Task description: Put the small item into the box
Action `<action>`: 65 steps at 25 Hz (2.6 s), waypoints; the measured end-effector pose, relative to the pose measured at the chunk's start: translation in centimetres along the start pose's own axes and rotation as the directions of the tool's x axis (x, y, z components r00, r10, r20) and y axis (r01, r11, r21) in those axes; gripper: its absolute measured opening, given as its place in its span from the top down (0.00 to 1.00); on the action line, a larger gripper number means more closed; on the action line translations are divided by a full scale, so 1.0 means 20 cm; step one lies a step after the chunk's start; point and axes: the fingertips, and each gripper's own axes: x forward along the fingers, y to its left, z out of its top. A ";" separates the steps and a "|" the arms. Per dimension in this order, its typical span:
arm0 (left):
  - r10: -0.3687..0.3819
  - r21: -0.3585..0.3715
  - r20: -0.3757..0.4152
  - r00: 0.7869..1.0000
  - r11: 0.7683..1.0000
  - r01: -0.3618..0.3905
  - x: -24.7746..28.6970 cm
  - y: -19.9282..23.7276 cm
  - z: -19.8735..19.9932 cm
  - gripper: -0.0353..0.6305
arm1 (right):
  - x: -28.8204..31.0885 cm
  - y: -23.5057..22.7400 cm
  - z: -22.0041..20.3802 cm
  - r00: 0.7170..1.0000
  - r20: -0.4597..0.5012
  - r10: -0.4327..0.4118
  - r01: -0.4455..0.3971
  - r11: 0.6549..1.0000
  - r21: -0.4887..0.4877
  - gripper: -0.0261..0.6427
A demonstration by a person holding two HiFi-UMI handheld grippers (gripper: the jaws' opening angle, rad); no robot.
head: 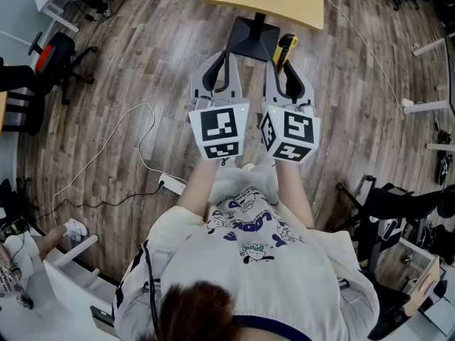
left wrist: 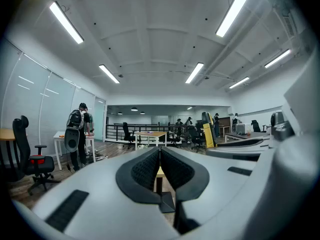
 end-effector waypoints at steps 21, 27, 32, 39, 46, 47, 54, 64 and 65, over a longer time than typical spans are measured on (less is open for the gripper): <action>-0.017 -0.005 -0.013 1.000 1.000 0.017 0.18 0.17 -0.04 0.91 | 0.24 0.06 -0.03 1.000 -0.013 -0.019 0.019 1.000 0.008 0.77; -0.034 0.001 -0.025 0.999 0.999 0.034 0.27 0.23 -0.06 0.91 | 0.34 0.08 -0.04 0.999 -0.020 -0.033 0.034 0.999 0.024 0.77; -0.034 -0.005 -0.037 0.999 0.999 0.034 0.32 0.29 -0.07 0.91 | 0.41 0.10 -0.04 0.999 -0.029 -0.034 0.035 0.999 0.026 0.77; -0.018 -0.020 -0.054 0.998 1.000 0.017 0.48 0.32 -0.10 0.91 | 0.57 0.05 -0.05 0.999 -0.048 -0.016 0.017 1.000 0.026 0.77; 0.005 -0.019 -0.065 0.998 1.000 -0.006 0.74 0.36 -0.12 0.91 | 0.84 -0.04 -0.05 0.998 -0.062 0.005 -0.003 0.999 0.039 0.77; 0.007 -0.019 -0.065 0.998 1.000 -0.009 0.79 0.37 -0.12 0.91 | 0.88 -0.06 -0.05 0.998 -0.062 0.009 -0.006 0.999 0.040 0.77; 0.027 -0.012 -0.070 0.997 1.000 -0.027 1.16 0.39 -0.07 0.91 | 1.24 -0.23 0.03 0.997 -0.065 0.032 -0.028 0.998 0.051 0.77; 0.067 -0.013 -0.057 0.996 0.998 -0.068 1.67 0.42 0.02 0.91 | 1.72 -0.44 0.17 0.995 -0.058 0.076 -0.073 0.996 0.052 0.77; 0.071 -0.014 -0.055 0.996 0.997 -0.072 1.71 0.42 0.03 0.91 | 1.76 -0.46 0.17 0.995 -0.059 0.083 -0.080 0.995 0.051 0.77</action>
